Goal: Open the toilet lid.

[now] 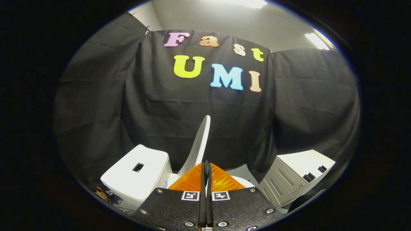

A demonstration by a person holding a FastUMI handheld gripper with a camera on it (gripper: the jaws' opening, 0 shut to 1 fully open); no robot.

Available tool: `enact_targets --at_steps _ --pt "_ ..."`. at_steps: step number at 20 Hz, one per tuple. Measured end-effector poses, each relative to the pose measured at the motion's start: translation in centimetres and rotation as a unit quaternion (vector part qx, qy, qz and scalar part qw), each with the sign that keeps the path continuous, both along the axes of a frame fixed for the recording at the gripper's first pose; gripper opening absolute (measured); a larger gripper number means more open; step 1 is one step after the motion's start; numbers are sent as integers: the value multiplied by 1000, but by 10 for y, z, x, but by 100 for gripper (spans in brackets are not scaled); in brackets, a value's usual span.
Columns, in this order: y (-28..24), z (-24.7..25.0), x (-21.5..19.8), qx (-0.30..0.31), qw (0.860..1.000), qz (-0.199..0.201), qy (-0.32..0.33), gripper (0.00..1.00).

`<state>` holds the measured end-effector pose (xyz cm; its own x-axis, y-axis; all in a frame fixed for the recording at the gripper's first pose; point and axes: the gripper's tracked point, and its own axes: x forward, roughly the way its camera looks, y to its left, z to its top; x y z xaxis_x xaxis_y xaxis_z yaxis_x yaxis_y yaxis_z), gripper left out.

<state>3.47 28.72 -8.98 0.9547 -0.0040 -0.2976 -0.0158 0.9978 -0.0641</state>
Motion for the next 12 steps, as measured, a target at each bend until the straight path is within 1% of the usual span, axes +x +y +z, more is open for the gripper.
enact_targets --at_steps 3,8,12 --pt "21 5 -3 -14 1000 19 -4 0" --pt "59 13 -4 -15 998 53 -21 0" --pt "74 15 -3 -14 997 66 -28 0"
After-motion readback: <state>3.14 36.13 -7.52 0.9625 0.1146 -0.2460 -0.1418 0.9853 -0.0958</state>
